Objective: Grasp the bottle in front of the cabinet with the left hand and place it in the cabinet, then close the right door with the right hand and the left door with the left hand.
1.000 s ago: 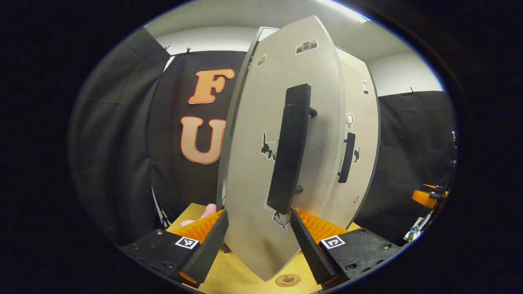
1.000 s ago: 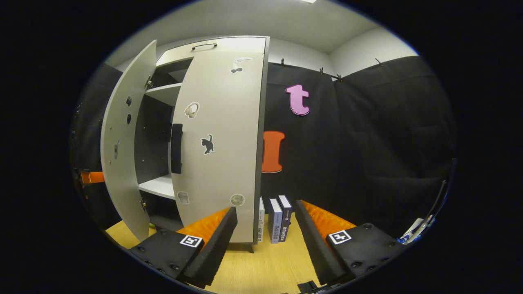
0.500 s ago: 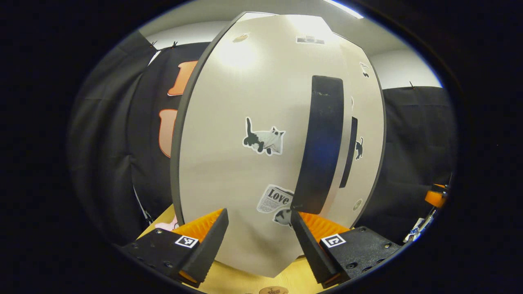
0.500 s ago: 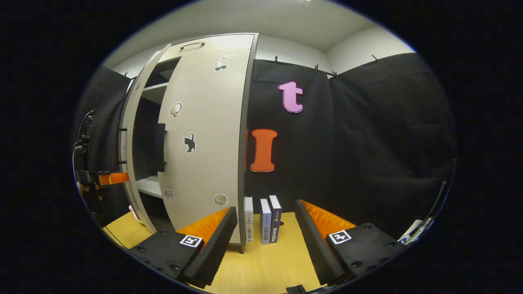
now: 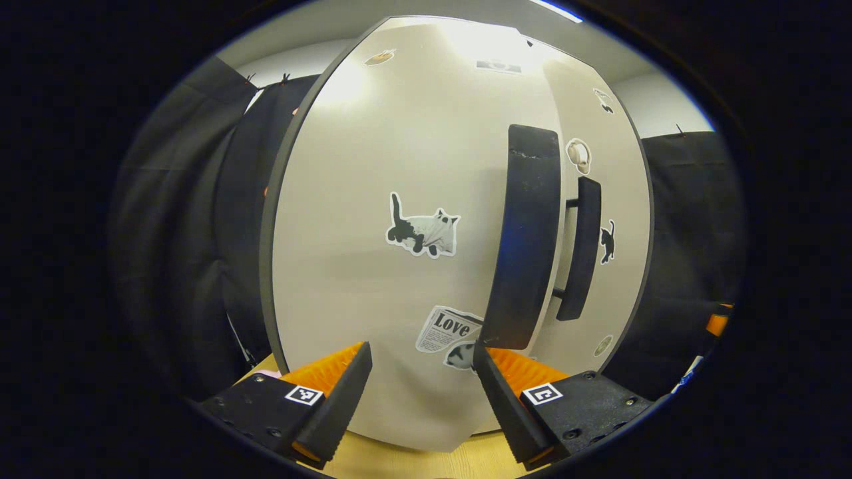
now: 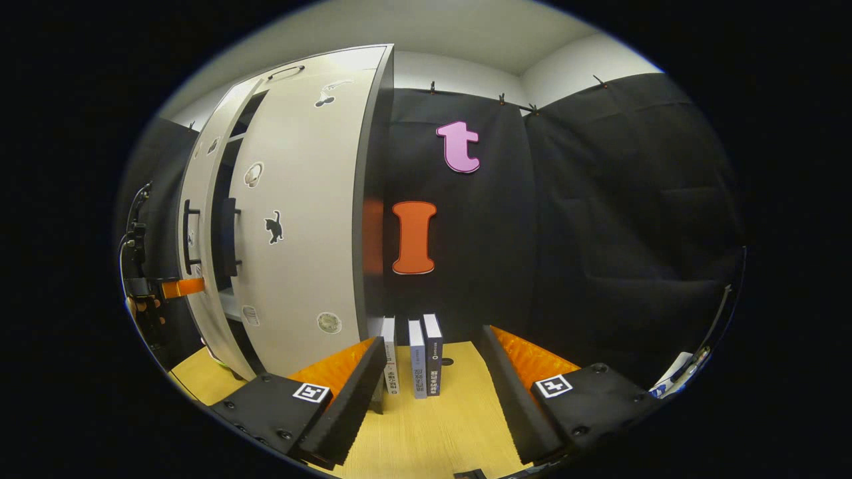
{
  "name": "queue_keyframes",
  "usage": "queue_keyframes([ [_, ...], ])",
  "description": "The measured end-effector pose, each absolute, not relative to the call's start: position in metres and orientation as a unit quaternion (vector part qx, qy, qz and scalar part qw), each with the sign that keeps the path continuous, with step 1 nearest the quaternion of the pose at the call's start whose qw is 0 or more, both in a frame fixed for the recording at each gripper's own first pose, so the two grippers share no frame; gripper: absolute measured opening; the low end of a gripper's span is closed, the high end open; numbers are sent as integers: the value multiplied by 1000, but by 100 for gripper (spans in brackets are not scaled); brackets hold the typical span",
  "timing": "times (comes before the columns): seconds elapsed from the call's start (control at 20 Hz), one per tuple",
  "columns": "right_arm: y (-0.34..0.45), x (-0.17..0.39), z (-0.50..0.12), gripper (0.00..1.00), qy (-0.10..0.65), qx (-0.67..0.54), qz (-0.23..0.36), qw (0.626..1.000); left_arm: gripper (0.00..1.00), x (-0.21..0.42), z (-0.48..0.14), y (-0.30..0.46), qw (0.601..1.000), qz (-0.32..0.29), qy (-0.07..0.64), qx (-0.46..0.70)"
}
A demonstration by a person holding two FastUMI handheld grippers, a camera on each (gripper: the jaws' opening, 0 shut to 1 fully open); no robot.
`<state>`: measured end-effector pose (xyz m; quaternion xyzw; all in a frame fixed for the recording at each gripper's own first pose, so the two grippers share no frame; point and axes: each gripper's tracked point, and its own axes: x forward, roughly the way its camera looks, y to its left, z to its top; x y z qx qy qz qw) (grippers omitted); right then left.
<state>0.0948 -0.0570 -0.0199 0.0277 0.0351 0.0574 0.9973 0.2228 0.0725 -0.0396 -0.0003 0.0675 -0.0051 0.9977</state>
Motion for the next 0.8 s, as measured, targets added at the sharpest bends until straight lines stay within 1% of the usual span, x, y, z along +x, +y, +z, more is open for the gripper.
queue_keyframes([
  [0.2,-70,108,-16,96,32,26,57,998,94,223,-39,71,998,11,66,2],
  [0.35,-81,115,-13,96,32,23,59,997,94,216,-36,69,997,39,68,4],
  [0.6,-103,124,0,96,22,26,64,997,94,174,-20,59,996,62,59,-24],
  [0.8,-115,131,14,96,9,32,79,996,94,153,3,46,996,71,48,-36],
])
